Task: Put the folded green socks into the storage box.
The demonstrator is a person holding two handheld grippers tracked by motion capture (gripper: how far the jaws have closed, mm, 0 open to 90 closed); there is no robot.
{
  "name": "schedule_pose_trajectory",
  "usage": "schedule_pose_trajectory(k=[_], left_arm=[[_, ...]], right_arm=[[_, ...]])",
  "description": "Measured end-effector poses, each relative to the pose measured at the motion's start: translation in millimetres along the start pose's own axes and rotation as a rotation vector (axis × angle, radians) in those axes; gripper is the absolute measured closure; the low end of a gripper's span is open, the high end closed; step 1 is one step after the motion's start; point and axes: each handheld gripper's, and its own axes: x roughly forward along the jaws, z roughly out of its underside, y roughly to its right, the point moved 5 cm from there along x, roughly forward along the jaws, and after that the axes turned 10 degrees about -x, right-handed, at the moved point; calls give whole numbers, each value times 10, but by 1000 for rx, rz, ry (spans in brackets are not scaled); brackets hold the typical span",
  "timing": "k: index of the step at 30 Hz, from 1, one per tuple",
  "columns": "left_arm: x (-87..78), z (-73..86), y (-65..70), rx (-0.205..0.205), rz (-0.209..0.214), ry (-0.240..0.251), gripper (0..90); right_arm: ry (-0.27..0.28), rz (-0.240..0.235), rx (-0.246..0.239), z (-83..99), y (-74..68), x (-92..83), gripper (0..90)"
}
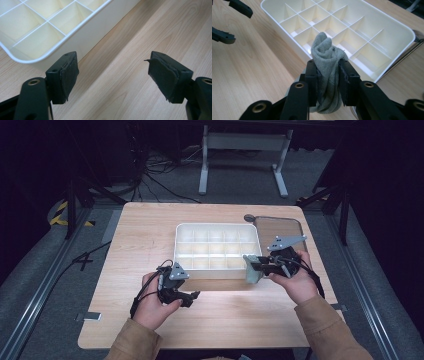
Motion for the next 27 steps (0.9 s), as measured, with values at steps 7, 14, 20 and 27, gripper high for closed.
schedule_pose_trajectory(k=[7,14,20,27], left_arm=[[-45,47,-25,-17,-6,5,248],[-90,111,-68,-28,-25,4,246],[-156,199,-118,-56,-37,3,246],[-213,265,-166,-64,-59,4,244]], right_arm=[[-2,34,-17,-61,151,66,718],[45,118,-77,-111,373,202,716],[26,126,-77,-90,468,374,714],[-31,131,-99,-31,480,563,711]])
